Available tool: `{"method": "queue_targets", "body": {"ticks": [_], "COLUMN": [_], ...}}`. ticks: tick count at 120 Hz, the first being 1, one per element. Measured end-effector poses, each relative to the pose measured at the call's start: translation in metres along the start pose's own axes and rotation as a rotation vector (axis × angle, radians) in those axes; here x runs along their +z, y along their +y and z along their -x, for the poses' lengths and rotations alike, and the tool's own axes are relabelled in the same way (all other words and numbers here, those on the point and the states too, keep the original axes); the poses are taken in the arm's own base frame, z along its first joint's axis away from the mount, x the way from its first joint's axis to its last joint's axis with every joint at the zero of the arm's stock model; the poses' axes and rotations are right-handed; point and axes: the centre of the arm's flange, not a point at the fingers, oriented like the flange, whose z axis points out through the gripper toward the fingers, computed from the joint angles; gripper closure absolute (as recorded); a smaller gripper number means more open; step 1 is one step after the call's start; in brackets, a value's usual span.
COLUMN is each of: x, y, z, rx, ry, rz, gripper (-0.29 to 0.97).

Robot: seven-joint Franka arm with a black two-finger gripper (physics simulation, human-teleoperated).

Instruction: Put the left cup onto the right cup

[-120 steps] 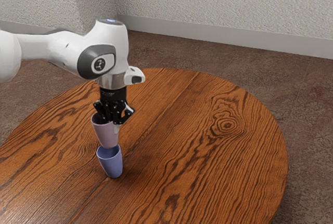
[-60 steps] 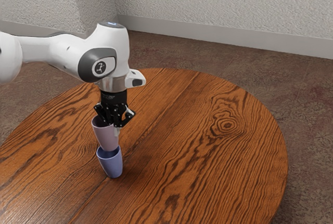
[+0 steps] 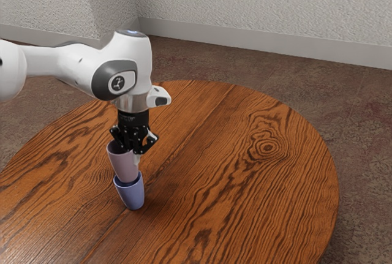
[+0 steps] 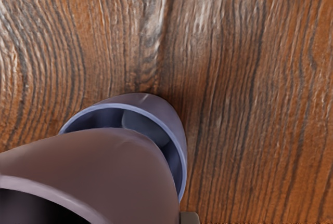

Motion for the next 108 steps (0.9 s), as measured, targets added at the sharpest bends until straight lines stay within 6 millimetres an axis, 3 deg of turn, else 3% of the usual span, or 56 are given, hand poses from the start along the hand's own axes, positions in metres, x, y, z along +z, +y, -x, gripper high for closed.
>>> {"method": "queue_targets", "body": {"ticks": [76, 108], "x": [0.015, 0.019], "y": [-0.002, -0.001], "z": [0.001, 0.002], "rx": [-0.011, -0.008], "ry": [-0.012, -0.016], "rz": [-0.002, 0.004], "gripper": [0.78, 0.27]}}
